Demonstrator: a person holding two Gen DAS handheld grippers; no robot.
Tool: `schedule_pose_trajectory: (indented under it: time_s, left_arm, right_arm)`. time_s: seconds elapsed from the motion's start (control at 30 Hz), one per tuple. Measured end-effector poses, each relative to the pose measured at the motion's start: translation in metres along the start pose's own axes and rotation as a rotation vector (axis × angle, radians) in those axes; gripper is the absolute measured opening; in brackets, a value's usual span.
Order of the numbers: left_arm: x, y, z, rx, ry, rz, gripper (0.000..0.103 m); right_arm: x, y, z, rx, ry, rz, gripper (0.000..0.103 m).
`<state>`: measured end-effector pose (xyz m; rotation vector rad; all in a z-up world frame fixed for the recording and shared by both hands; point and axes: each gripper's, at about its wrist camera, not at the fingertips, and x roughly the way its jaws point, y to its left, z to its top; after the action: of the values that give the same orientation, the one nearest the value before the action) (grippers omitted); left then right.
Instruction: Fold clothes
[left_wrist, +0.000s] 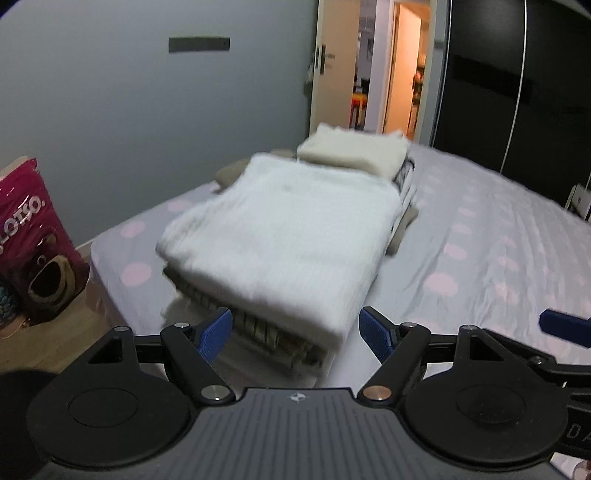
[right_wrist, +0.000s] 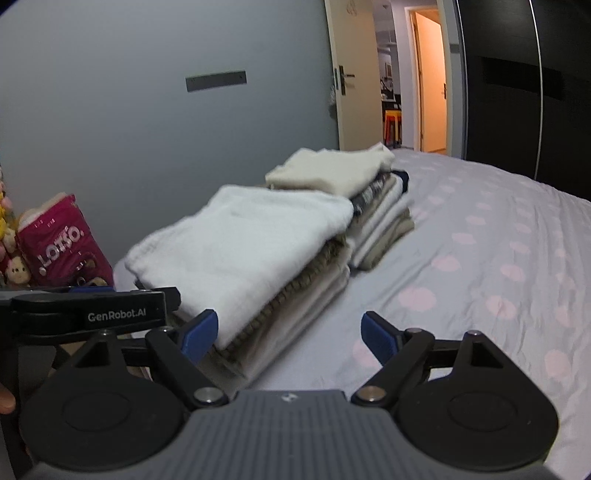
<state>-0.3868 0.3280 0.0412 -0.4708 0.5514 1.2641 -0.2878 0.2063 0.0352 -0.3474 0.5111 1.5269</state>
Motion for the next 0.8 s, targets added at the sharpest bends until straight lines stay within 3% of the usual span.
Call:
schedule_pose_trajectory:
  time_s: [0.3, 0.8]
  left_arm:
    - [0.003, -0.007, -0.022, 0.004, 0.042, 0.017, 0.075]
    - [-0.004, -0.023, -0.027, 0.036, 0.045, 0.023, 0.075]
  right_arm:
    - [0.000, -0.002, -0.031, -0.024, 0.032, 0.002, 0.087]
    - [-0.009, -0.015, -0.032, 0.006, 0.017, 0.013, 0.088]
